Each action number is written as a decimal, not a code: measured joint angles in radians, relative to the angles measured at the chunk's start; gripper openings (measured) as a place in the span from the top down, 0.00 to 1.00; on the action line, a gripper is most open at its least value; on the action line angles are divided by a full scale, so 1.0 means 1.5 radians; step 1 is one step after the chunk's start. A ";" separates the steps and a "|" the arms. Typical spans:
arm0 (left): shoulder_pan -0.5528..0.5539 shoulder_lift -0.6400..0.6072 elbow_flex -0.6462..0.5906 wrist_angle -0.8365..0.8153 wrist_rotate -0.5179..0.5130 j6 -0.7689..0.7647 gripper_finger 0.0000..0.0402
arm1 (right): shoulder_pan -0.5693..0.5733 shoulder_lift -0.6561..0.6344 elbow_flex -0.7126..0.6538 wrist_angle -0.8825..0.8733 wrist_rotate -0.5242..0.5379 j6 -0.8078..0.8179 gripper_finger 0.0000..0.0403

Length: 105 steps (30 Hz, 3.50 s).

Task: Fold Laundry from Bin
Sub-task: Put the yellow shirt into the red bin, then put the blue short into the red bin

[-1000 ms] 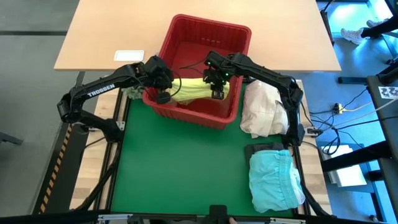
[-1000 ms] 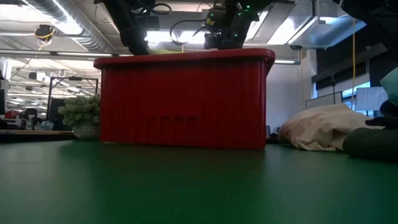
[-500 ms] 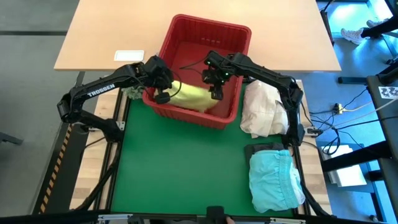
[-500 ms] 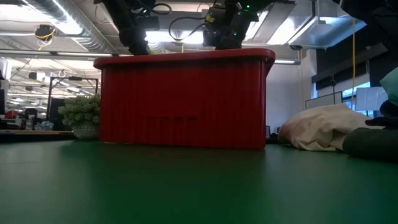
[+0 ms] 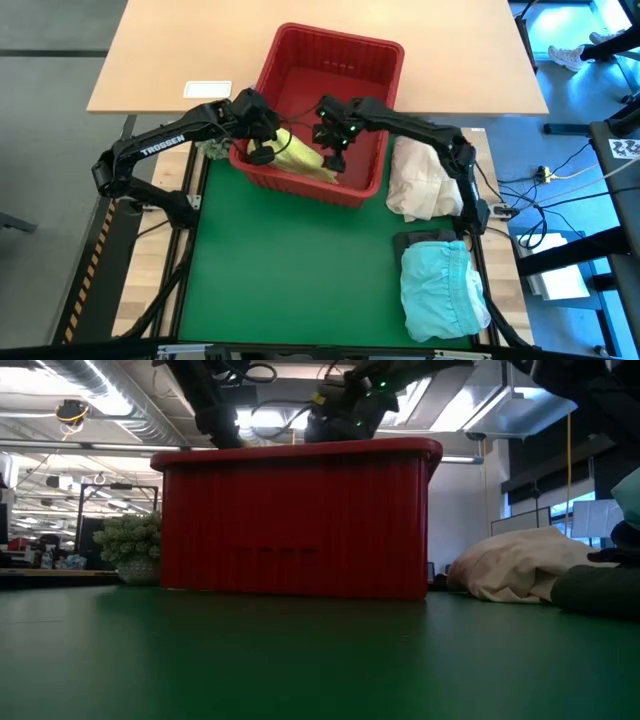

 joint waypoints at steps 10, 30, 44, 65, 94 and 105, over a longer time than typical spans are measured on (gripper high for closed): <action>0.001 0.000 0.000 0.003 -0.004 0.000 0.98 | 0.030 0.036 -0.001 0.037 0.108 0.007 0.09; -0.005 -0.004 0.000 -0.072 -0.024 -0.012 0.98 | 0.031 -0.023 0.001 -0.079 0.152 -0.022 0.97; -0.052 -0.045 0.001 -0.104 0.060 -0.037 0.98 | 0.030 -0.102 0.000 -0.144 0.046 0.007 0.97; 0.107 0.173 0.000 0.068 0.022 0.032 0.90 | -0.067 0.050 -0.001 -0.041 0.206 0.035 0.97; 0.032 -0.015 0.060 0.066 -0.104 0.101 0.64 | -0.074 -0.041 0.191 -0.132 0.310 0.021 0.52; -0.162 -0.137 0.061 -0.018 0.051 0.004 0.64 | 0.040 -0.202 0.193 -0.323 0.186 0.052 0.64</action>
